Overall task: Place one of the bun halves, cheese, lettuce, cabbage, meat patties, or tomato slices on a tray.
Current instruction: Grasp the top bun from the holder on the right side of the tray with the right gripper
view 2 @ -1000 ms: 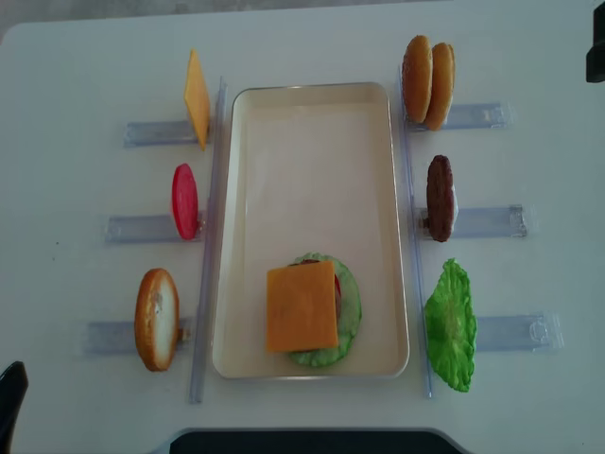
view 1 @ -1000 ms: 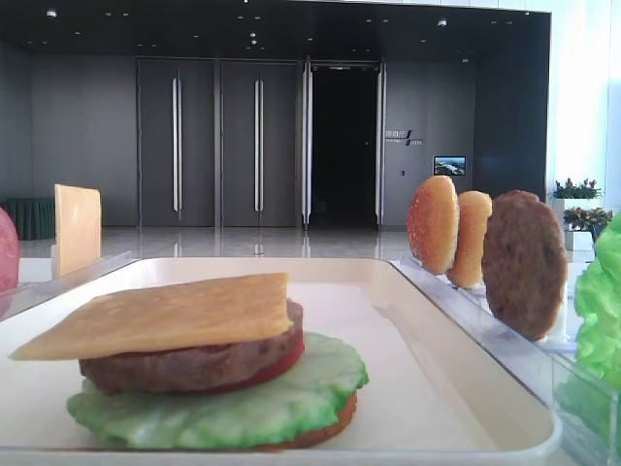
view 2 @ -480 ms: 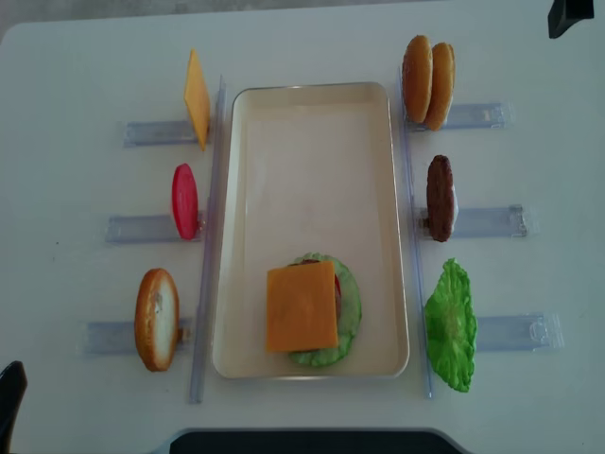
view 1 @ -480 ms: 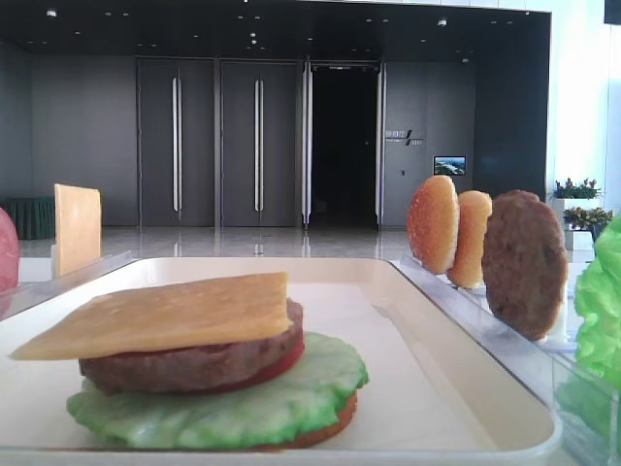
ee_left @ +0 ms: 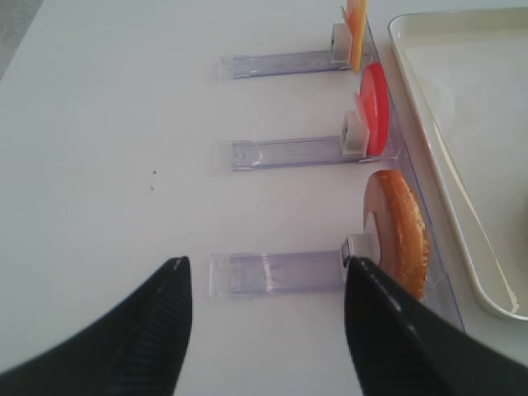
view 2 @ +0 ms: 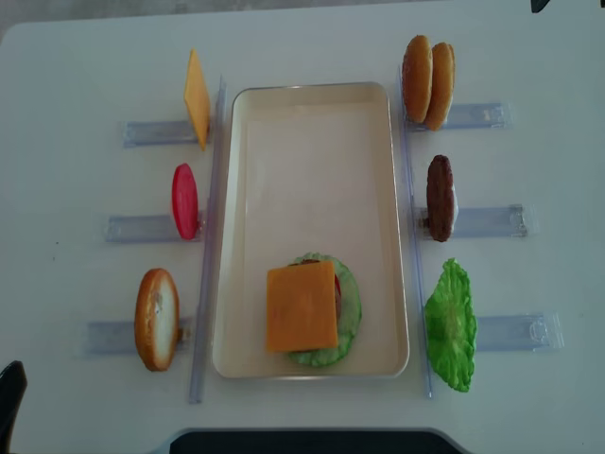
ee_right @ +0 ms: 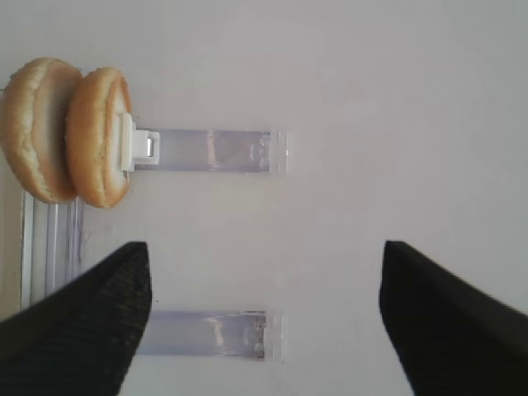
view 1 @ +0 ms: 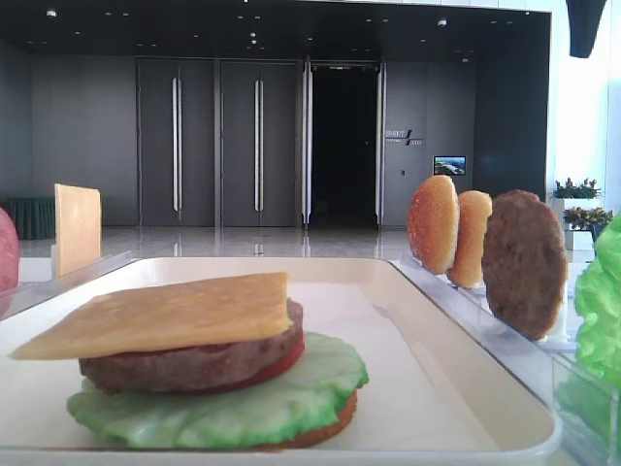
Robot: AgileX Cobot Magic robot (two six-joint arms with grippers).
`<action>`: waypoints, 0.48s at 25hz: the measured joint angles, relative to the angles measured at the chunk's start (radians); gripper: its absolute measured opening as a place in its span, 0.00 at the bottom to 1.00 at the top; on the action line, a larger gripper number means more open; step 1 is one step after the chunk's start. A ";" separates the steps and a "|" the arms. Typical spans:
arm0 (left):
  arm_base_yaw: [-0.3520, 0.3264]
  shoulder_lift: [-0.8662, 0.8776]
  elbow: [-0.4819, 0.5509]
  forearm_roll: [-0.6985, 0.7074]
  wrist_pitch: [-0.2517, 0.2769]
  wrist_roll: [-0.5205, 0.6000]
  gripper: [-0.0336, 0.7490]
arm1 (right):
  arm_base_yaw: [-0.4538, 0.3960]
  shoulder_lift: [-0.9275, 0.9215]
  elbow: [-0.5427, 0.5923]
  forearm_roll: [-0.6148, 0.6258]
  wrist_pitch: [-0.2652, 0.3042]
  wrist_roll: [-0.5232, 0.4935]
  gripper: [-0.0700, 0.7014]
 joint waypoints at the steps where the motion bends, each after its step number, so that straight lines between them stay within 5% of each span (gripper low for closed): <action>1: 0.000 0.000 0.000 0.000 0.000 0.000 0.62 | 0.000 0.005 0.000 0.000 0.000 -0.006 0.79; 12: 0.000 0.000 0.000 0.001 0.000 -0.001 0.62 | 0.003 0.016 -0.005 0.014 0.001 -0.003 0.79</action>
